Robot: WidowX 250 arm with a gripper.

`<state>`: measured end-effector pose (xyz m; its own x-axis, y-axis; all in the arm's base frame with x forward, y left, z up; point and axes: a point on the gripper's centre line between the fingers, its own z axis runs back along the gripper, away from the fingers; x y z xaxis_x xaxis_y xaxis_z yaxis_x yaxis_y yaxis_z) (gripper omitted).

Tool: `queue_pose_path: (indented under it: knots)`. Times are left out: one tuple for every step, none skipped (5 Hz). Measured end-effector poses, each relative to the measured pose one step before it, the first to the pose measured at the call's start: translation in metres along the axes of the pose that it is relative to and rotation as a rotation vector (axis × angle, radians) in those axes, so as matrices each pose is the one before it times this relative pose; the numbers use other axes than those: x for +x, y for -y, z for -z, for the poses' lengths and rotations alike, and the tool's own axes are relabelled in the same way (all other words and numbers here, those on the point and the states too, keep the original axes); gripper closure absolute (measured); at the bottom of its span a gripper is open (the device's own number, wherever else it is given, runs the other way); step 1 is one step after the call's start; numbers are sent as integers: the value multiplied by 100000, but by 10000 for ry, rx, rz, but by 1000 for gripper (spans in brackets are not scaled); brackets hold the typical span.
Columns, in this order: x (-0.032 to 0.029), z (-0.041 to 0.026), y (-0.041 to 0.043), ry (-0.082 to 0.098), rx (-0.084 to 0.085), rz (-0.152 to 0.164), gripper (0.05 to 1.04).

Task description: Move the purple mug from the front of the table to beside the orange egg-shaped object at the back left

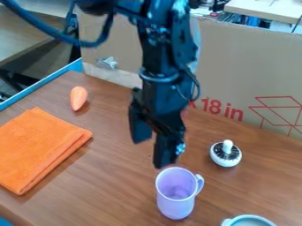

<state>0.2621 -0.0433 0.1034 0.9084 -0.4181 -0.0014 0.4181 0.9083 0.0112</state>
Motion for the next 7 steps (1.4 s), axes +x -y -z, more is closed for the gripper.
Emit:
queue_pose_path:
  knots:
    - [779,1182,1057,-78,-49,298,83]
    - [291,1842,652,-495,-96,-3,83]
    - [332,1534,51,-261,-99,-79,83]
    - [531,848,-87,-153,-17,-98,137]
    - [-32,566,-163,-165,47,-60,424]
    - [69,2,-144,61,6,-30,723]
    - [-476,-450,-83,103,-130,16,925]
